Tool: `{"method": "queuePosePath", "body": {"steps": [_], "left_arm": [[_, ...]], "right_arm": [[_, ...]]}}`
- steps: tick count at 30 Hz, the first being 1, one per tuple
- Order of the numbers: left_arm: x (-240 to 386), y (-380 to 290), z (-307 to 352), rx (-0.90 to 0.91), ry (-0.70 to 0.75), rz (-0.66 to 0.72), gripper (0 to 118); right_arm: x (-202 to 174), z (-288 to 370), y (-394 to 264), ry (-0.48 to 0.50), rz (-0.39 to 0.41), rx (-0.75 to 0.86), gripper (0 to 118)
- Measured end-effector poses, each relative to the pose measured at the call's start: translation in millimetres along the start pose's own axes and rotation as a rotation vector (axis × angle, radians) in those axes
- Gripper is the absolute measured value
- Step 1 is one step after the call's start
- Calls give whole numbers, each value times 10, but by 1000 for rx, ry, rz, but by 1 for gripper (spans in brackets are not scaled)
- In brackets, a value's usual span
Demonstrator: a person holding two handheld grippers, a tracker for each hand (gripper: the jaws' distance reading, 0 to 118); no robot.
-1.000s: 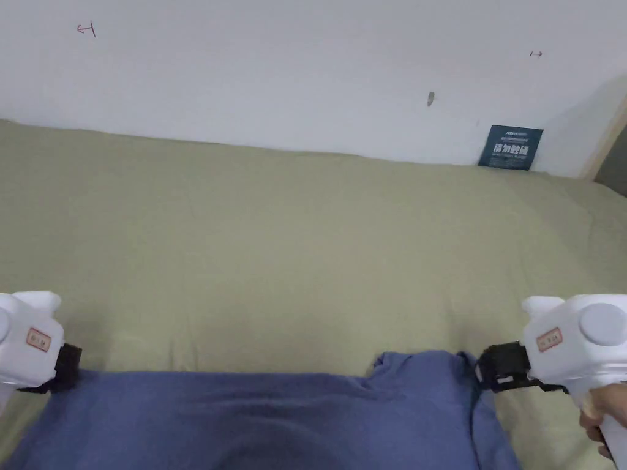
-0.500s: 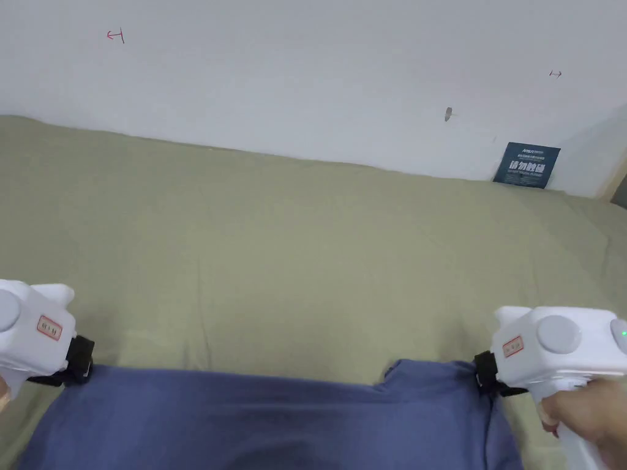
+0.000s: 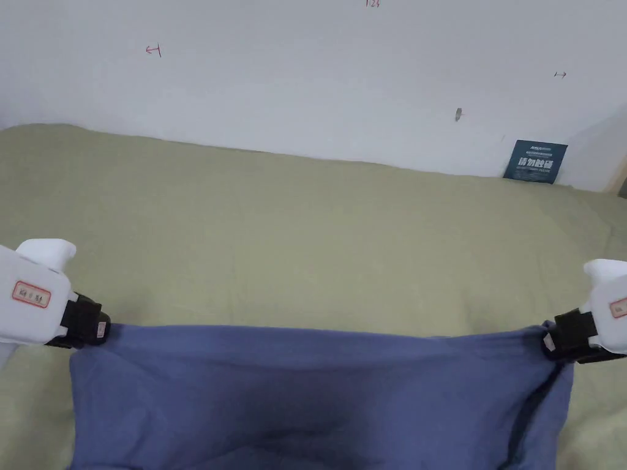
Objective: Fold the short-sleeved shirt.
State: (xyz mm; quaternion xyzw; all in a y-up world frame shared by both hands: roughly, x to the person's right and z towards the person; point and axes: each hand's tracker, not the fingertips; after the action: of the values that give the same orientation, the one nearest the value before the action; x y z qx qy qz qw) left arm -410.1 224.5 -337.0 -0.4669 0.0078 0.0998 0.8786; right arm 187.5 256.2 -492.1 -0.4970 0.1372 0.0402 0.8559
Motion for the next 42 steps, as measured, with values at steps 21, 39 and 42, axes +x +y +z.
{"method": "queuePosePath", "body": {"steps": [21, 39, 42], "left_arm": [[-136, -2106, -233, -171, -39, 146, 1], [54, -1725, 811, 85, -85, 176, 79], [102, -1683, 801, 101, -97, 148, 23]], "right_arm": [[356, -252, -2314, 17, -111, -210, 2], [-76, 696, -1932, 21, -68, -56, 53], [-236, 650, -1902, 37, -34, -55, 0]]}}
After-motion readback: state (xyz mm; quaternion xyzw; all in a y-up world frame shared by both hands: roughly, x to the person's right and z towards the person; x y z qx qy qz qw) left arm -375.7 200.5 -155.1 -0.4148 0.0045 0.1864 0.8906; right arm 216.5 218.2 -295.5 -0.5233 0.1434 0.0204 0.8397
